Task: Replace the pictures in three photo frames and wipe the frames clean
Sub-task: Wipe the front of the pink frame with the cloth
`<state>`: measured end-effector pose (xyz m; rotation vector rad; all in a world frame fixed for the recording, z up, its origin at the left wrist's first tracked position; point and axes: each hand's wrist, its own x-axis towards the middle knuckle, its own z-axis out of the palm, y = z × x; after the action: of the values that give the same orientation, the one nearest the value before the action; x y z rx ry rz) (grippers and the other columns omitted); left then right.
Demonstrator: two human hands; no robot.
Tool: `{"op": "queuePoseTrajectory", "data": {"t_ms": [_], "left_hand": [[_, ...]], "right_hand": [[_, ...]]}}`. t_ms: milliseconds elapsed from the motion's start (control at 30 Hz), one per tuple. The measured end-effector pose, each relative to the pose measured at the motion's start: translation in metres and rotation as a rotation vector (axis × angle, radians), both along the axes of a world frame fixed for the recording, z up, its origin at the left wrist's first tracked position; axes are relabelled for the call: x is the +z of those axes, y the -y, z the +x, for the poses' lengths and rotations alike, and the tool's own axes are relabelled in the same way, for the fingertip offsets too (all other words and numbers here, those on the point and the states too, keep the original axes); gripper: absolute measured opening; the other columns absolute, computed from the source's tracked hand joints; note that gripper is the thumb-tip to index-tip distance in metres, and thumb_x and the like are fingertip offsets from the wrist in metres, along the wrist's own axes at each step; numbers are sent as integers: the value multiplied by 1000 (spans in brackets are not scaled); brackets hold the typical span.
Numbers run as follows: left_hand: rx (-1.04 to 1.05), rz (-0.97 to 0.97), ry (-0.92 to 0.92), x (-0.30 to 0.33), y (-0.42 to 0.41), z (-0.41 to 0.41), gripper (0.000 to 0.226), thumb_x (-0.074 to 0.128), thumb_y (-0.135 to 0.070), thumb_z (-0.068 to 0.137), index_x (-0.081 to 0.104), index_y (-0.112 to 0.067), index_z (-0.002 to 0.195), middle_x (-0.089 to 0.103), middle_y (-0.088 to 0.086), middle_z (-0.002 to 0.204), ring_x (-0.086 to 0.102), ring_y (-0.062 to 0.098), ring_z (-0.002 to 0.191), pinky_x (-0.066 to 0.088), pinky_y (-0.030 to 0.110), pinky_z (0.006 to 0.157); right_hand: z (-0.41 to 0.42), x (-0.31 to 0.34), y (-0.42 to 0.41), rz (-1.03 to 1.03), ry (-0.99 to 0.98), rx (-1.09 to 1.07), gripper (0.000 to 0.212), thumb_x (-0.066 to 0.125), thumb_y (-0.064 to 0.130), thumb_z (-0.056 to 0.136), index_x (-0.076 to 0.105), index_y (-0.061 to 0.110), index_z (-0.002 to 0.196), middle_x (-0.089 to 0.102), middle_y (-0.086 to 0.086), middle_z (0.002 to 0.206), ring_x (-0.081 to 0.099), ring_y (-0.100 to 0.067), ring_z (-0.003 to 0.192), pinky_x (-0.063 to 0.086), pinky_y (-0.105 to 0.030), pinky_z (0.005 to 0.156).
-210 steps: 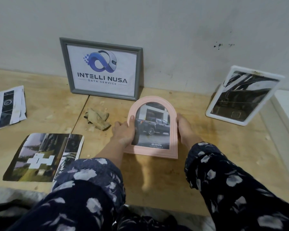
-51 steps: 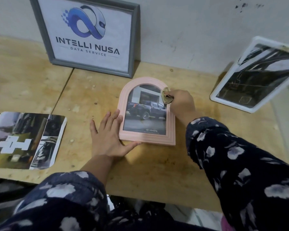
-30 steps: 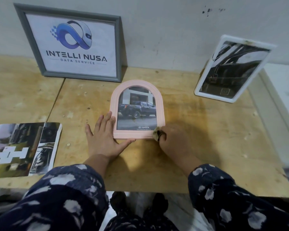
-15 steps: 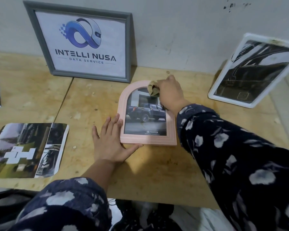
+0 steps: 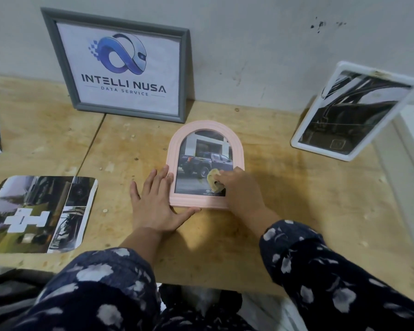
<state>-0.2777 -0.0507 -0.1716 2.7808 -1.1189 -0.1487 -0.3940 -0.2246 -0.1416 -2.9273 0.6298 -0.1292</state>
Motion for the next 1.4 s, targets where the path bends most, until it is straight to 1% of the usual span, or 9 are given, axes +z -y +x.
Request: {"op": "queuePoseTrajectory", "data": {"t_ms": [267,367,467,667,867,967,1167,1300,1400], "left_hand": [[-3,-6,-24,2,-1,0,112,25,-96,58,33,-23,144,15,-10,159,7,16,148,0,58,115],[-13,-27,-27,1,-1,1,110,29,-95,59,35,-23,142,18,-10,158,9,16,148,1,59,115],[-12,-64,-30,-2,-1,2,110,29,-96,59,40,-21,138,25,-9,156,14,18,147,4,59,115],[-6,-51,-22,-2,-1,4,111,30,-96,58,39,-21,139,25,-8,156,14,18,147,3,59,115],[-4,-33,-29,0,-1,2,109,29,-94,60,36,-22,141,22,-9,157,10,17,147,0,58,116],[-6,-12,-20,0,0,1,109,28,-93,60,33,-24,144,17,-10,158,7,16,147,-1,57,116],[-4,-31,-32,-1,0,2,108,32,-92,61,35,-23,143,20,-9,158,10,17,147,1,58,115],[-7,-37,-32,-1,-2,2,107,30,-93,61,34,-24,143,19,-11,158,9,16,147,1,58,115],[-7,-44,-36,-1,-2,2,108,32,-93,61,36,-23,142,20,-11,157,9,16,147,0,58,115]], "right_hand": [[26,32,13,408,-187,-151,26,46,12,86,71,10,91,65,-6,86,58,-26,87,45,-24,67],[67,53,39,464,-6,-287,31,47,6,82,72,12,99,69,-10,97,61,-26,87,46,-25,74],[96,59,51,336,67,-287,33,46,5,84,71,11,104,69,-13,99,62,-30,85,50,-31,75],[97,24,37,-34,-187,-125,33,44,2,88,70,12,107,65,-11,106,60,-29,101,48,-35,83],[46,-10,14,33,37,-57,30,45,8,73,74,9,78,65,-6,69,57,-29,63,49,-33,56],[23,-6,-7,11,48,-24,20,59,3,71,75,13,78,65,-3,66,57,-26,59,46,-29,54],[9,17,-28,136,-66,-37,26,48,13,87,74,13,87,67,-3,85,60,-24,79,39,-27,60],[37,38,4,467,-262,-244,27,46,15,90,70,8,100,67,-12,104,60,-30,99,46,-29,76],[71,53,29,439,-162,-258,27,48,5,84,71,4,99,66,-18,108,60,-33,104,48,-31,85]]}}
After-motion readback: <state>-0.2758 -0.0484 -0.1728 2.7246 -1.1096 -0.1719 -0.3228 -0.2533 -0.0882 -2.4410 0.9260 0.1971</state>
